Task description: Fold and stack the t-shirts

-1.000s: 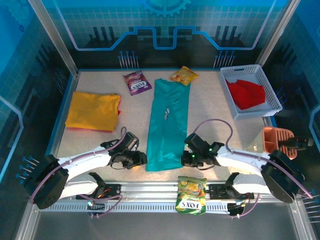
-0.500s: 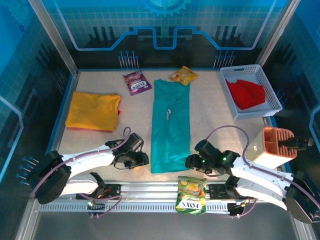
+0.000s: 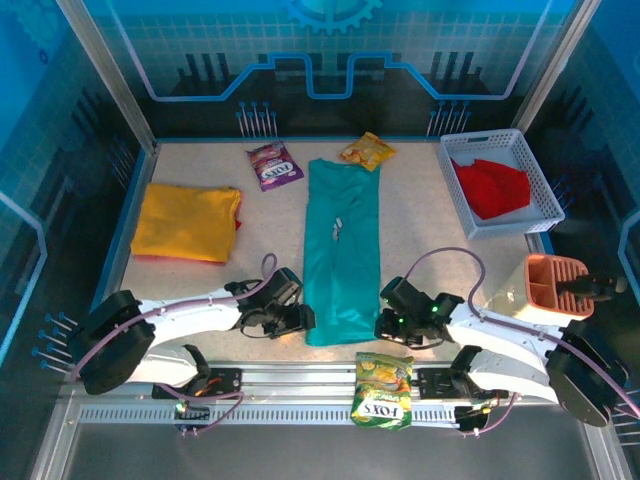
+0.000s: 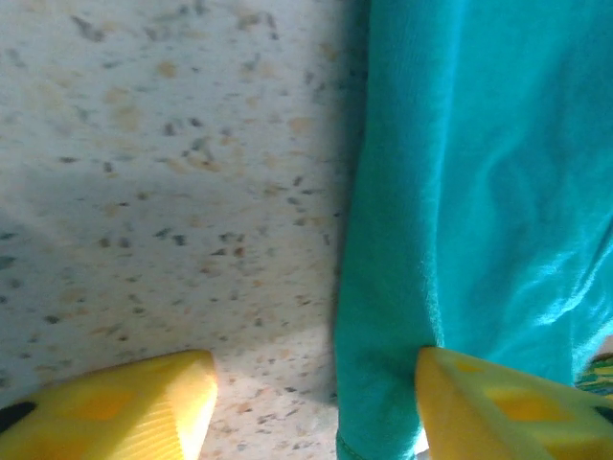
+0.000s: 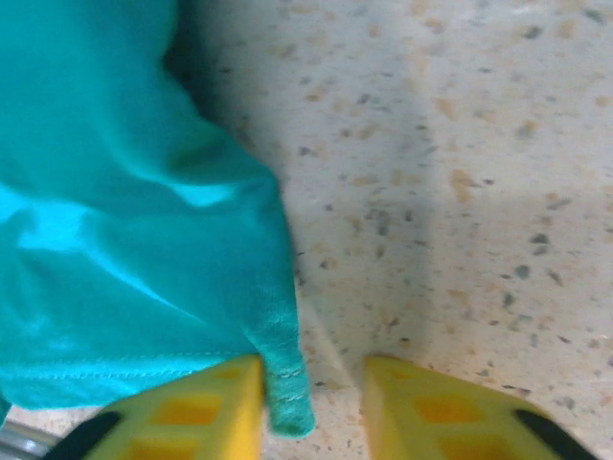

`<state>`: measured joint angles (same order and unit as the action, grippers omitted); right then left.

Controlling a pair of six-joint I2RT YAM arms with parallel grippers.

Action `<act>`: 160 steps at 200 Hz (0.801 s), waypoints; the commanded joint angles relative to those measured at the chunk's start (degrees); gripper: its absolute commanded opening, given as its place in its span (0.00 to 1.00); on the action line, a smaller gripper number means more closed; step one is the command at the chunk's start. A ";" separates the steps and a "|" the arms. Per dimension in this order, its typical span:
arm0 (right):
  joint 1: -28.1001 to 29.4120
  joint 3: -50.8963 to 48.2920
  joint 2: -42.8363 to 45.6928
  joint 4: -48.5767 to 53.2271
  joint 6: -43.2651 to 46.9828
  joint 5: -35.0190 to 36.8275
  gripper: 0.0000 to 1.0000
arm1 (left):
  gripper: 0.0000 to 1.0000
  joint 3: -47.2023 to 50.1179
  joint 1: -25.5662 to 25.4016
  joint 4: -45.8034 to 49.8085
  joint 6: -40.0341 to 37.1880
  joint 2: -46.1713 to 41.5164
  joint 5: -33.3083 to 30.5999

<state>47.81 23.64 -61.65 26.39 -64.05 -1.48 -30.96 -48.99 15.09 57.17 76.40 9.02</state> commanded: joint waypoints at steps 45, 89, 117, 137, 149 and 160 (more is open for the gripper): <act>-0.04 -5.17 6.36 -7.59 -3.54 -1.36 0.00 | 0.59 -0.16 -4.23 -15.11 2.25 6.91 10.94; -0.26 -7.66 10.14 -6.83 -5.60 -0.99 0.00 | 0.51 -1.61 -4.64 -16.93 2.63 8.79 11.46; -0.31 -6.81 10.23 -5.43 -5.62 -0.71 0.00 | 0.34 -3.47 -5.02 -16.00 2.70 10.74 12.22; -0.39 -6.86 10.94 -3.99 -6.85 -0.21 0.00 | 0.23 -3.50 -4.99 -15.75 2.83 10.79 12.19; -0.37 -7.22 11.83 -3.17 -7.77 0.15 0.00 | 0.16 -3.16 -4.97 -15.75 2.95 10.46 12.08; -0.37 -7.64 12.64 -2.23 -8.57 0.48 0.00 | 0.13 -2.98 -4.98 -15.62 3.33 10.27 12.08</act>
<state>47.83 16.60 -50.85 20.82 -69.87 -2.35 -34.41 -51.27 10.55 59.94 84.03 12.64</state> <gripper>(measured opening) 0.044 0.156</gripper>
